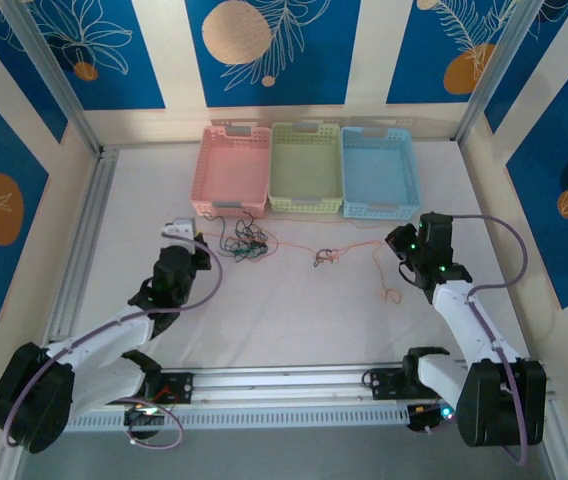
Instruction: Untangle the cables
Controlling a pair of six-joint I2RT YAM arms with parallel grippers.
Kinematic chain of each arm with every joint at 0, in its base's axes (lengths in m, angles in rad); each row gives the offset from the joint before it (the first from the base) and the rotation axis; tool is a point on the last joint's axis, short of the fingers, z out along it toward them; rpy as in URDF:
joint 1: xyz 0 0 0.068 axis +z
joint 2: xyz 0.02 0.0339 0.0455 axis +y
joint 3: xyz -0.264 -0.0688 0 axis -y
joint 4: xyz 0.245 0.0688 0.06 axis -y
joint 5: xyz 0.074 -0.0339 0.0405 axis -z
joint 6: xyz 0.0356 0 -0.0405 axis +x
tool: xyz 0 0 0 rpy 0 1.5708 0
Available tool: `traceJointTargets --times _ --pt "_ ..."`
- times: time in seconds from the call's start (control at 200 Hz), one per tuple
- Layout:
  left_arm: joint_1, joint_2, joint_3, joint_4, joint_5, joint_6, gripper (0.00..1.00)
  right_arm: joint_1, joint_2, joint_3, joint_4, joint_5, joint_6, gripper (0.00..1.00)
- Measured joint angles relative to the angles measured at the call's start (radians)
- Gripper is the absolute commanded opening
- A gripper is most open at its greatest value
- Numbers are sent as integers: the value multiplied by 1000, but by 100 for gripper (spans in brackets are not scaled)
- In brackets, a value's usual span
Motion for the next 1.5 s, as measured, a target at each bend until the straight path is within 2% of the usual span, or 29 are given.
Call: traceJointTargets --times 0.365,0.94,1.501 --pt "59 -25 -22 -36 -6 -85 0 -12 -4 -11 3 -2 10 0" --pt "139 -90 -56 -93 -49 -211 0 -156 -72 -46 -38 5 64 0" --pt "221 -135 -97 -130 -48 -314 0 -415 -104 -51 -56 -66 109 0"
